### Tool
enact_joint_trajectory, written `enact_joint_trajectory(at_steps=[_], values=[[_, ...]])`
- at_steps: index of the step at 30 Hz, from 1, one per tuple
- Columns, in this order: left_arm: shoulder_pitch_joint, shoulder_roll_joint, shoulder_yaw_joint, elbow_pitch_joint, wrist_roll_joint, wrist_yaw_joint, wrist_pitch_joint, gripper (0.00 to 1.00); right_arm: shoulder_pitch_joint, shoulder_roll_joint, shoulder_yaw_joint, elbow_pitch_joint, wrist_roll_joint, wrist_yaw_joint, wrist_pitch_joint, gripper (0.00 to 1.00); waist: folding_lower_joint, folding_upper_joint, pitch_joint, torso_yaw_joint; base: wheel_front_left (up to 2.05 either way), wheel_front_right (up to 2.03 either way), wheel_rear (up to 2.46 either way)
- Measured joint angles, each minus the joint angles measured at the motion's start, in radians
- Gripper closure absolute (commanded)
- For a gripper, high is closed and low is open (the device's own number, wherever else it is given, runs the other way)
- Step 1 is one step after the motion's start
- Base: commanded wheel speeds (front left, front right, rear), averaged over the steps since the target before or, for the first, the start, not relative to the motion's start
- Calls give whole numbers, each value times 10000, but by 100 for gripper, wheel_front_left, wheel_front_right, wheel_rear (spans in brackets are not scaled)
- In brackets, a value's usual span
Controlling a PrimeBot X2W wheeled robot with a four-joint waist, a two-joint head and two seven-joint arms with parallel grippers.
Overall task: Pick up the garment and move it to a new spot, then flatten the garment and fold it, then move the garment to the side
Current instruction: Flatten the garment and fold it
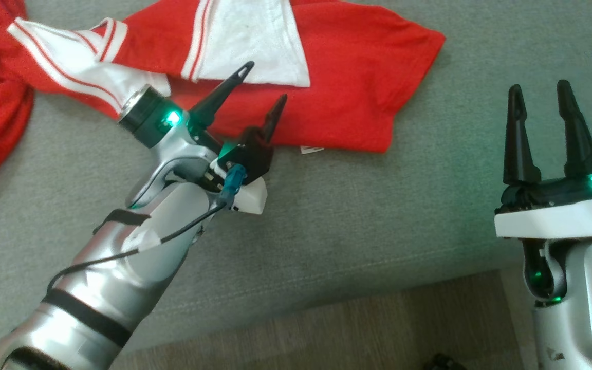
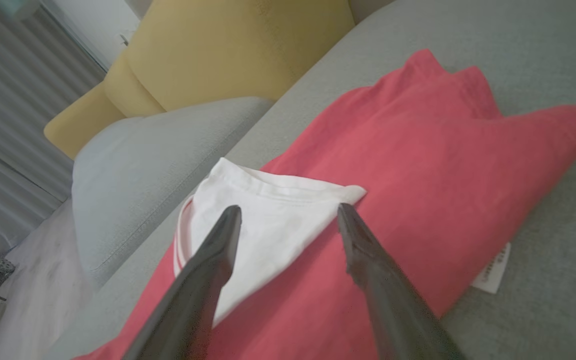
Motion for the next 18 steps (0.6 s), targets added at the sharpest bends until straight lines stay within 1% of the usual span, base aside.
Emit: enact_joint_trajectory(at_steps=[3,4,5,7,12,18], values=[[-264,-196,-192,729,36,-205,0,0,1,2,0,29,17,0,0,0,0,0,38,-174,0,0,0],[-324,-259,-228,1041,-2,-347,8,0,2,2,2,38,17,0,0,0,0,0,40,-226,0,0,0],[-324,-259,-228,1041,-2,-347,8,0,2,2,2,38,17,0,0,0,0,0,40,-226,0,0,0],[-409,-359,-242,1576,-107,-477,50,0,2,2,2,58,46,0,0,0,0,0,39,-324,0,0,0],[-868,-485,-305,2192,-104,-476,42,0,2,2,21,69,102,0,0,0,0,0,58,-490,0,0,0],[-1315,-510,-380,2652,-2,-359,10,0,-1,2,104,69,203,0,0,0,0,0,164,-611,0,0,0]])
